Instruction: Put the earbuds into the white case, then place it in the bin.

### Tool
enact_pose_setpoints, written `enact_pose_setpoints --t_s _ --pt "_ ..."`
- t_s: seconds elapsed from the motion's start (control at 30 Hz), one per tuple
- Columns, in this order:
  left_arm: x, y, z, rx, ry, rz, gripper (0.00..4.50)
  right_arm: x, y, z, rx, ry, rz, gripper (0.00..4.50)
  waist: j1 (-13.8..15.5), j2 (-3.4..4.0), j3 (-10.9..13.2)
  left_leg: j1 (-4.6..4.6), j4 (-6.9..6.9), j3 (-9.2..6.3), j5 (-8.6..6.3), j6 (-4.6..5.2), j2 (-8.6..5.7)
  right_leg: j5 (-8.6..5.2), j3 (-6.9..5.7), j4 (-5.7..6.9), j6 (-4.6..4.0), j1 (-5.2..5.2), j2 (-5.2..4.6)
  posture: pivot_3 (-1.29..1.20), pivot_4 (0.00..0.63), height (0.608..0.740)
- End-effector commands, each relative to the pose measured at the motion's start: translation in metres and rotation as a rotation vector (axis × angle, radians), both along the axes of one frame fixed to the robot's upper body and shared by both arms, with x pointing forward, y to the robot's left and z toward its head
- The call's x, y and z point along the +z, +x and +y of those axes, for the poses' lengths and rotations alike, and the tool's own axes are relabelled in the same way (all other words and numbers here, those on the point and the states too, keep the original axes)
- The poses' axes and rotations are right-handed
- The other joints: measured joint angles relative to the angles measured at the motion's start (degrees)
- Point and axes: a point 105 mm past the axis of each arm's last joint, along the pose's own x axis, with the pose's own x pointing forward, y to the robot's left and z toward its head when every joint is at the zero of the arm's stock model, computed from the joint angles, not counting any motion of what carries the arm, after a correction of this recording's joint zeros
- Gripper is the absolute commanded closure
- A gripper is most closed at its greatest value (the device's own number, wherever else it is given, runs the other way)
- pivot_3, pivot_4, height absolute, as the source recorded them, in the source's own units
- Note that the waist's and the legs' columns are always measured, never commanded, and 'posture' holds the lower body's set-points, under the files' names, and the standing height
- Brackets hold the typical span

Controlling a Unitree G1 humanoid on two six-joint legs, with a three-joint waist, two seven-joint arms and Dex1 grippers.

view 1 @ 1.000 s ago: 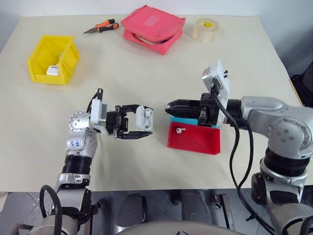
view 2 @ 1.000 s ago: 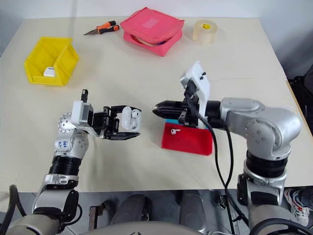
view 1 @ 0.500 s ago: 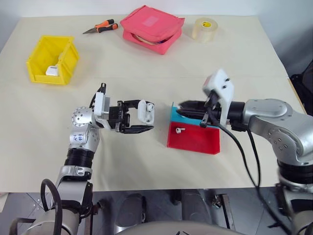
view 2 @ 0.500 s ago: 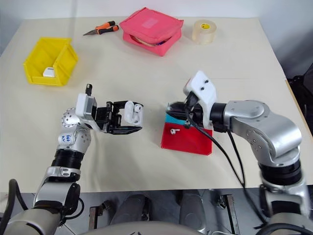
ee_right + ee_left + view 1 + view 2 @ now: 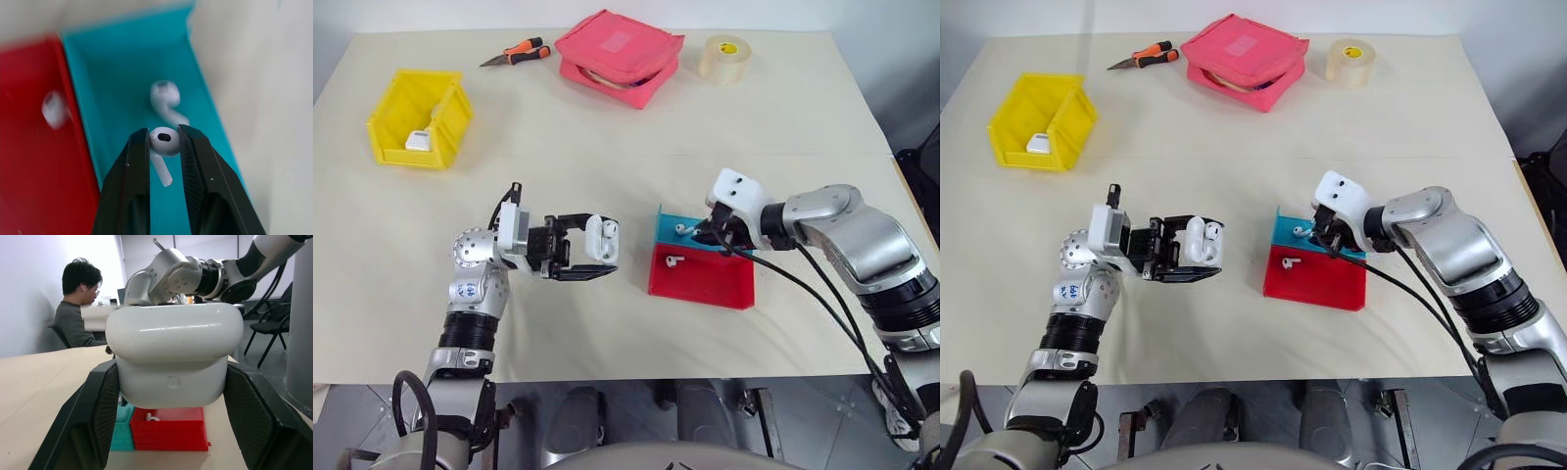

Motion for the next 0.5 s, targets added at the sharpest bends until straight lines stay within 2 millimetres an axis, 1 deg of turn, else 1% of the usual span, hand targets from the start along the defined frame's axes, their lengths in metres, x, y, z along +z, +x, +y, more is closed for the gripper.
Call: enact_pose_setpoints --t_s 0.03,0.23,0.3,0.37,0.5 --pt "0.0068 -0.0035 0.0029 0.019 -0.016 -0.042 1.71 0.0061 0.0072 -0.0116 -0.011 -0.060 -0.043 4.03 -0.06 0.00 0.00 0.01 0.00 0.00 0.00 0.00 0.01 0.00 0.00 0.00 0.00 0.00 0.01 0.00 0.150 0.740" --pt "0.0063 -0.0039 0.0023 0.027 -0.020 -0.041 1.71 0.0016 0.0119 -0.0170 -0.006 -0.096 -0.039 4.03 0.04 0.00 0.00 0.01 0.01 -0.01 0.00 0.00 0.02 0.00 -0.01 0.00 0.00 0.01 0.00 0.00 0.150 0.740" --pt "0.0064 -0.0036 0.0023 0.030 -0.020 -0.042 1.71 0.0016 0.0131 -0.0174 -0.002 -0.104 -0.042 3.30 0.03 0.00 0.00 0.01 0.01 0.00 0.00 0.00 0.01 0.00 0.00 0.00 0.00 0.01 0.00 0.00 0.150 0.740" --pt "0.0068 -0.0029 0.0027 0.033 -0.020 -0.044 1.71 0.0035 0.0141 -0.0171 0.007 -0.114 -0.056 2.75 -0.01 0.00 0.00 0.01 0.01 0.00 0.00 0.00 0.02 0.00 0.00 0.00 0.00 0.00 0.00 0.00 0.150 0.740" --pt "0.0071 -0.0021 0.0030 0.038 -0.021 -0.045 1.71 0.0068 0.0122 -0.0163 0.028 -0.122 -0.060 2.75 -0.01 0.00 0.00 0.01 0.01 0.00 0.00 0.00 0.03 0.00 0.00 0.00 0.00 0.00 0.01 0.00 0.150 0.740"
